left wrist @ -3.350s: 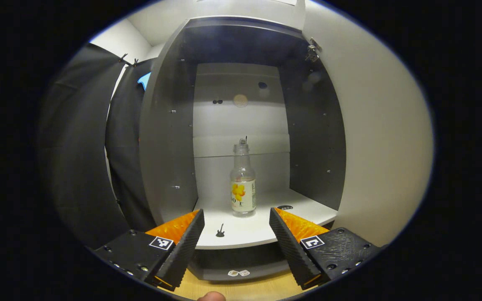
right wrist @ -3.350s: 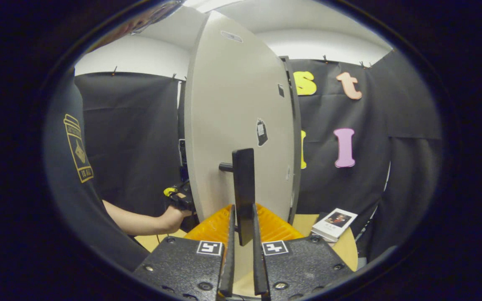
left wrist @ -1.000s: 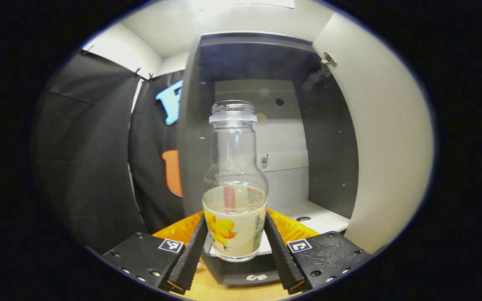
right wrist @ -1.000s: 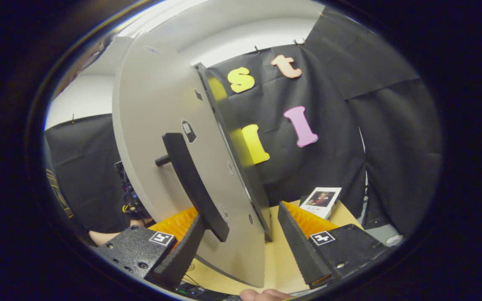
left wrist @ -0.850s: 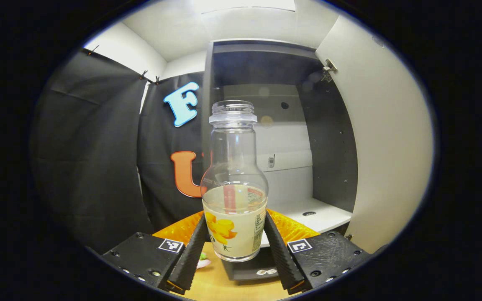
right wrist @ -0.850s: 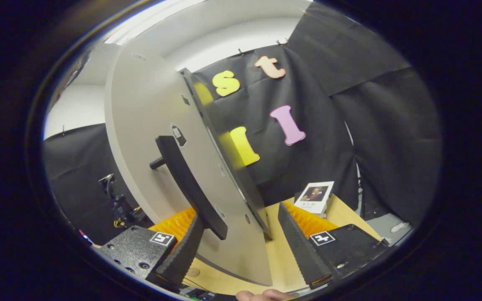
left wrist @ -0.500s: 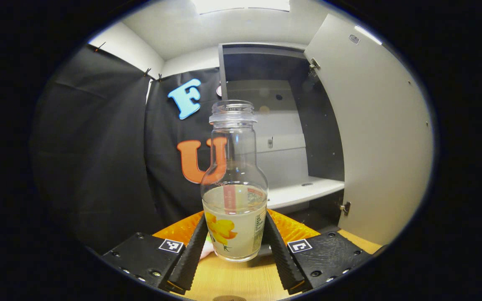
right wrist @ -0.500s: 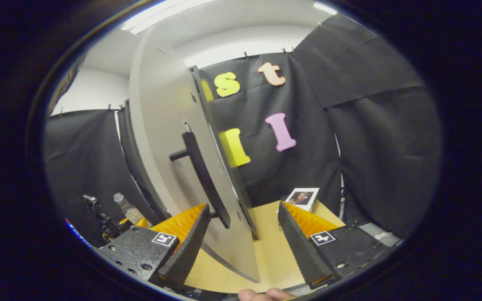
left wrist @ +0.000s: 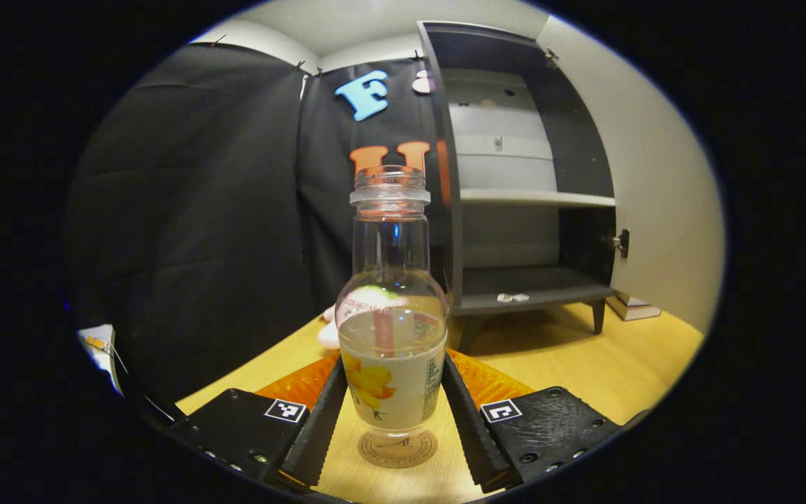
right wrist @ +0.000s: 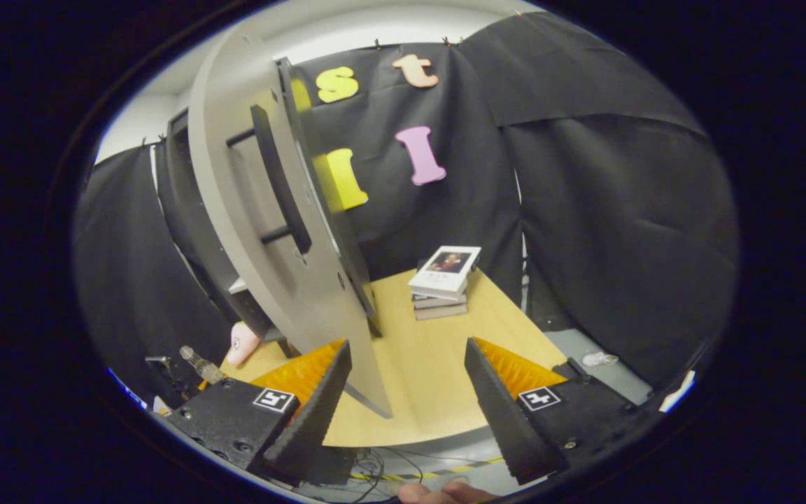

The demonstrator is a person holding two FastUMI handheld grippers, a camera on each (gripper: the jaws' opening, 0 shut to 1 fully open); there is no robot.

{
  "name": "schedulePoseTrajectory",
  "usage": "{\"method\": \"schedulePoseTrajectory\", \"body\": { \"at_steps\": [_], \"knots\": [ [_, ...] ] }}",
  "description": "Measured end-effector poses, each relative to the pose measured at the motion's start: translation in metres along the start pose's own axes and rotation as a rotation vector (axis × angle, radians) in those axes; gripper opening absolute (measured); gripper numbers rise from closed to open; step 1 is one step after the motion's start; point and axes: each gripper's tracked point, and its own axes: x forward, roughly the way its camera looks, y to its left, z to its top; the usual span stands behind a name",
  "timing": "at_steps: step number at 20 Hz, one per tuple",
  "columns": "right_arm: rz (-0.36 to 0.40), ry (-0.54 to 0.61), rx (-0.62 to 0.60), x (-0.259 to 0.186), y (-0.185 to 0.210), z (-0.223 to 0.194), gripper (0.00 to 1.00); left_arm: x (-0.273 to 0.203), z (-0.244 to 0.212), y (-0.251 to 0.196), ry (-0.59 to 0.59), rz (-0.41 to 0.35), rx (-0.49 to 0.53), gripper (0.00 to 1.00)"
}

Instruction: Open the cabinet door with the right hand, grasp the bottle in the cabinet with the left hand and place it on the coaster, then close the cabinet door with the right hand.

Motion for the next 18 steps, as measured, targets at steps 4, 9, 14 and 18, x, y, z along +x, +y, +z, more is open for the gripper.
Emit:
{"method": "schedulePoseTrajectory", "body": {
  "at_steps": [4,9,14,18],
  "knots": [
    [-0.038,0.115,-0.037,0.007,-0.009,-0.036,1.0,0.023,-0.034,0.003,0.019,0.024,0.016,0.76],
    [-0.02,0.155,-0.099,0.018,0.007,-0.039,1.0,0.023,-0.054,0.004,0.058,0.048,-0.045,0.76],
    [0.006,0.159,-0.126,0.025,0.021,-0.035,1.0,0.02,-0.062,0.003,0.06,0.037,-0.06,1.0],
    [0.012,0.156,-0.129,0.026,0.026,-0.032,1.0,0.013,-0.058,0.002,0.048,0.023,-0.048,0.98]
  ]
}}
